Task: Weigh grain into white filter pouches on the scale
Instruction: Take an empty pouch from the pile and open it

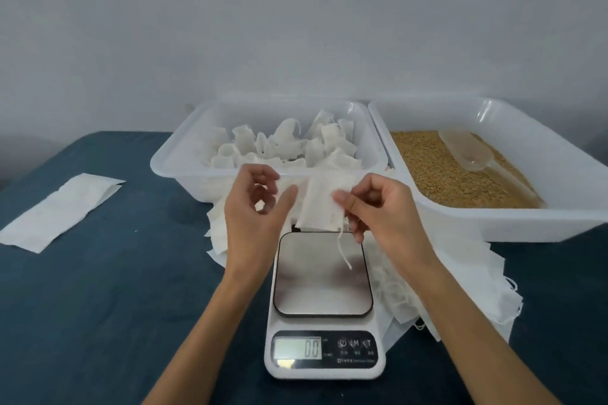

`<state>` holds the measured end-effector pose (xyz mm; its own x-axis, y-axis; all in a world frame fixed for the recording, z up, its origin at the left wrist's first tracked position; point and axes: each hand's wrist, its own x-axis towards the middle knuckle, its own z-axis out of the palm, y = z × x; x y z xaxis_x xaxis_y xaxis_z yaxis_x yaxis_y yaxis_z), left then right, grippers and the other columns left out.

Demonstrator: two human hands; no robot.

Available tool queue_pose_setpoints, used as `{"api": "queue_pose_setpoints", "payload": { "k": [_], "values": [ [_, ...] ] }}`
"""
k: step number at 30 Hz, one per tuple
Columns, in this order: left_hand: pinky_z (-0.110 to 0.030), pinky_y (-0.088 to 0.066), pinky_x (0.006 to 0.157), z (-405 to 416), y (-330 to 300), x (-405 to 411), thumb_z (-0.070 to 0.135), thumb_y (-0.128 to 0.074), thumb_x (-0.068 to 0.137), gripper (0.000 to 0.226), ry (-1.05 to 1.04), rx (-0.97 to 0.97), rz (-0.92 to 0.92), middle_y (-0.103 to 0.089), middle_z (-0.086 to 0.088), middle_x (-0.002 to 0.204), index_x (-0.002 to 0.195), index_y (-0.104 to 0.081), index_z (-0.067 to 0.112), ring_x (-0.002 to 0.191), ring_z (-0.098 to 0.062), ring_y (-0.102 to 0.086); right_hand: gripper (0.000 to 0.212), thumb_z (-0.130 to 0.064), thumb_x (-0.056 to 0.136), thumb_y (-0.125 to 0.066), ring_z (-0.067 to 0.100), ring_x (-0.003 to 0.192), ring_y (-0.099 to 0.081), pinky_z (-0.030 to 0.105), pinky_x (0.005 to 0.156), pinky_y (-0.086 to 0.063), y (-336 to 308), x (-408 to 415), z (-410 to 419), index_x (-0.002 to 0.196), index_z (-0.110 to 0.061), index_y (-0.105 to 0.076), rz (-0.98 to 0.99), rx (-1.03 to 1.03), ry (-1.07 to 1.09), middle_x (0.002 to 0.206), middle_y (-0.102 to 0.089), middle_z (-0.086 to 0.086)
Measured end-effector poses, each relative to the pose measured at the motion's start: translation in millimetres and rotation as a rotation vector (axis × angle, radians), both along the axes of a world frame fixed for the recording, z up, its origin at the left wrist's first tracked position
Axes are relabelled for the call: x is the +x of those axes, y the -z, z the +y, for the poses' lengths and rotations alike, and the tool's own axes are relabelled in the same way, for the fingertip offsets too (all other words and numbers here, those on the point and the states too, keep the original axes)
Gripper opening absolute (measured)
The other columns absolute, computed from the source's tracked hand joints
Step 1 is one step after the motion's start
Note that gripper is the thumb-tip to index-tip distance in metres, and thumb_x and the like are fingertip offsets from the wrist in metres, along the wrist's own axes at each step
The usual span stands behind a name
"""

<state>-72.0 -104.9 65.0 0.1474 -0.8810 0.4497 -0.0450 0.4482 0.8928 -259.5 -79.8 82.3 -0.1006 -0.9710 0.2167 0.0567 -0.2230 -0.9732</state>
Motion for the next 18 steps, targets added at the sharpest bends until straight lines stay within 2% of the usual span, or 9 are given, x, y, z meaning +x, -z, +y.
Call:
{"api": "queue_pose_setpoints", "payload": {
  "k": [4, 8, 10, 12, 16, 18],
  "values": [
    [-0.026, -0.048, 0.059, 11.6, -7.0, -18.4, 0.029, -0.083, 0.088, 0.015, 0.225, -0.033, -0.145, -0.068, 0.004, 0.081, 0.084, -0.069, 0.025, 0.074, -0.02, -0.059, 0.03, -0.023, 0.08, -0.079, 0.019, 0.047, -0.052, 0.029, 0.041, -0.046, 2.2, 4.1, 0.2, 0.075, -0.003, -0.058, 0.002, -0.035, -0.041, 0.057, -0.059, 0.006],
    [-0.038, -0.05, 0.058, 8.9, -19.0, -21.6, 0.032, -0.083, 0.087, 0.014, 0.343, -0.049, -0.224, -0.07, 0.009, 0.083, 0.083, -0.07, 0.027, 0.074, -0.011, -0.061, 0.021, -0.023, 0.082, -0.074, 0.015, 0.048, -0.046, 0.026, 0.044, -0.044, 2.3, 1.8, 0.7, 0.067, -0.012, -0.065, -0.114, 0.01, -0.1, 0.058, -0.053, 0.005],
    [-0.031, -0.05, 0.057, 6.7, -23.9, -21.2, 0.029, -0.087, 0.083, 0.015, 0.375, -0.068, -0.302, -0.07, 0.012, 0.085, 0.082, -0.072, 0.028, 0.075, -0.011, -0.062, 0.025, -0.027, 0.084, -0.07, 0.011, 0.043, -0.045, 0.023, 0.043, -0.041, 1.5, 1.7, 0.4, 0.061, -0.018, -0.063, -0.217, 0.037, -0.136, 0.056, -0.053, 0.0],
    [-0.023, -0.047, 0.058, 5.2, -23.2, -23.9, 0.019, -0.089, 0.082, 0.016, 0.369, -0.079, -0.367, -0.069, 0.011, 0.082, 0.079, -0.074, 0.022, 0.074, -0.014, -0.063, 0.029, -0.039, 0.079, -0.07, 0.008, 0.039, -0.045, 0.02, 0.042, -0.039, 0.8, 3.0, 1.3, 0.058, -0.021, -0.061, -0.279, 0.037, -0.16, 0.053, -0.053, -0.001],
    [-0.04, -0.054, 0.053, 8.4, -14.4, -29.9, 0.011, -0.082, 0.089, 0.014, 0.406, 0.007, -0.295, -0.069, 0.002, 0.078, 0.078, -0.074, 0.014, 0.074, -0.017, -0.065, 0.033, -0.044, 0.076, -0.07, 0.01, 0.043, -0.049, 0.018, 0.042, -0.041, 0.2, 2.6, 3.9, 0.063, -0.015, -0.061, -0.265, 0.004, -0.168, 0.056, -0.053, 0.001],
    [-0.035, -0.055, 0.052, 10.7, -11.6, -30.3, 0.014, -0.078, 0.093, 0.014, 0.446, 0.053, -0.218, -0.069, -0.002, 0.078, 0.08, -0.071, 0.014, 0.073, -0.019, -0.067, 0.036, -0.043, 0.079, -0.071, 0.013, 0.048, -0.048, 0.021, 0.044, -0.041, 1.0, 2.3, 4.3, 0.067, -0.012, -0.06, -0.247, -0.012, -0.166, 0.059, -0.054, 0.003]
  ]
}}
